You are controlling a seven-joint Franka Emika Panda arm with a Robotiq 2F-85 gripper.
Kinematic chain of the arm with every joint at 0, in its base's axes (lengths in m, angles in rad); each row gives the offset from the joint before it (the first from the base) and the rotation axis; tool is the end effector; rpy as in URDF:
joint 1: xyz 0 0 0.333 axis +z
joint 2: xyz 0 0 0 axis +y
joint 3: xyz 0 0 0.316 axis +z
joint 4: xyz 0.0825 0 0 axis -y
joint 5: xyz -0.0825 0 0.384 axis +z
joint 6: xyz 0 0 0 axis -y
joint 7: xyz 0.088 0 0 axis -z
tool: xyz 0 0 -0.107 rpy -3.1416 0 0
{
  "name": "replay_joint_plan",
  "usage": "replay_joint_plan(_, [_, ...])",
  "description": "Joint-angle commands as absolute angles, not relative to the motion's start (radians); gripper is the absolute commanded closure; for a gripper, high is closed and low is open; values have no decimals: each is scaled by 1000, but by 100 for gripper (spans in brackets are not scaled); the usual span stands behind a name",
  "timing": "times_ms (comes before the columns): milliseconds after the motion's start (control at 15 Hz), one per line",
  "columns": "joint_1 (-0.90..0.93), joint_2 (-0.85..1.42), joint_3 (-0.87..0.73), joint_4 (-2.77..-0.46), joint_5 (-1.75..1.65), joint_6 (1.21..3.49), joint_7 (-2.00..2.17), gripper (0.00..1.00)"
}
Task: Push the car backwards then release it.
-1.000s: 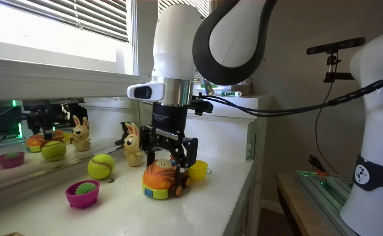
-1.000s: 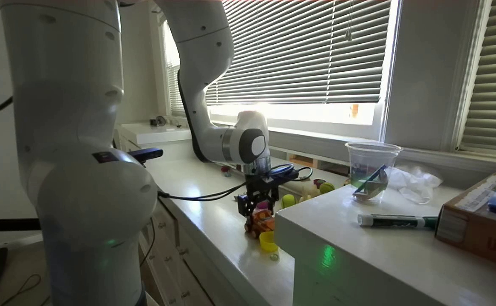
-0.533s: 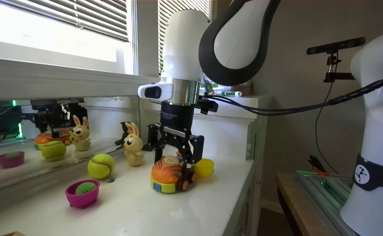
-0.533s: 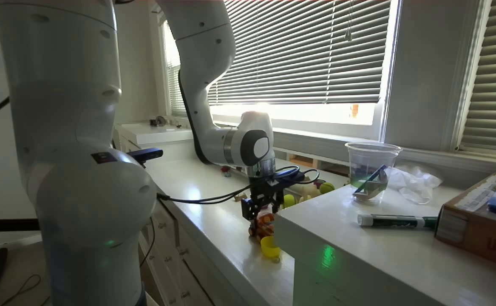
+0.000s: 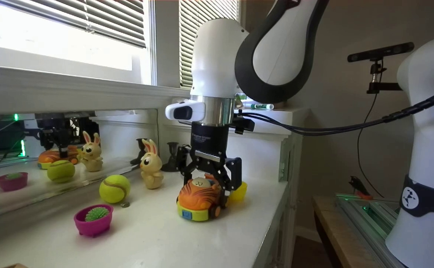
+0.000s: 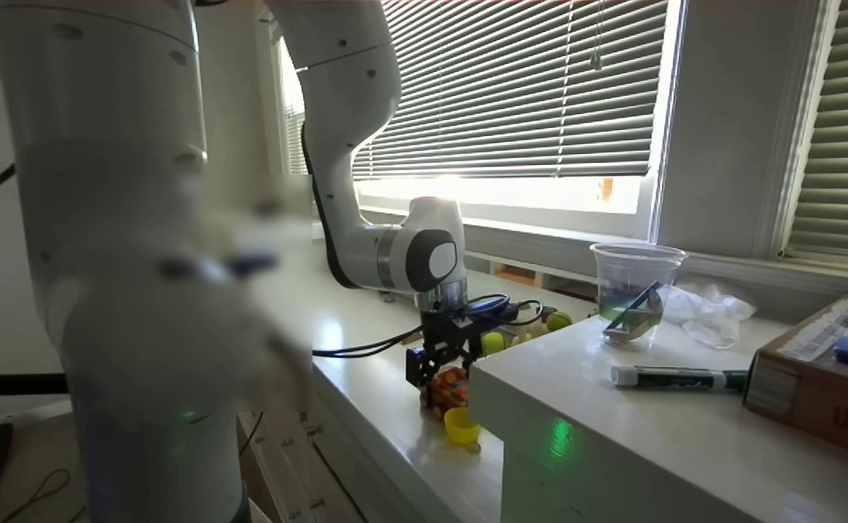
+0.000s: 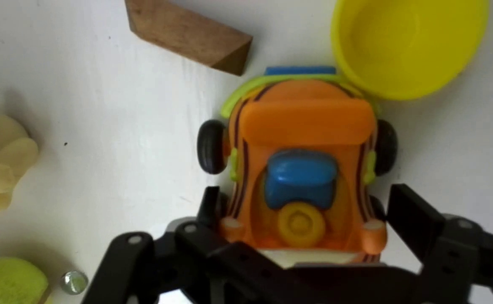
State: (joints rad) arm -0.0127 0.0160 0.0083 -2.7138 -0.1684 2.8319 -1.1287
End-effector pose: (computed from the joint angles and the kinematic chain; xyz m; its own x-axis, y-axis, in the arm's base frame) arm 0.4147 0.0068 0.2310 0.2857 0.9581 -0.0192 0.9525 -0.2817 0.1159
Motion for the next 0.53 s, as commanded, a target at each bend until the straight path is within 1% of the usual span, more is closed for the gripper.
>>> replay_joint_plan(0, [-6,-57,8,-2759,-217,2810,-1112,0])
replay_joint_plan(467, [12,-147,17,-2756,-239,2743,-1086,0])
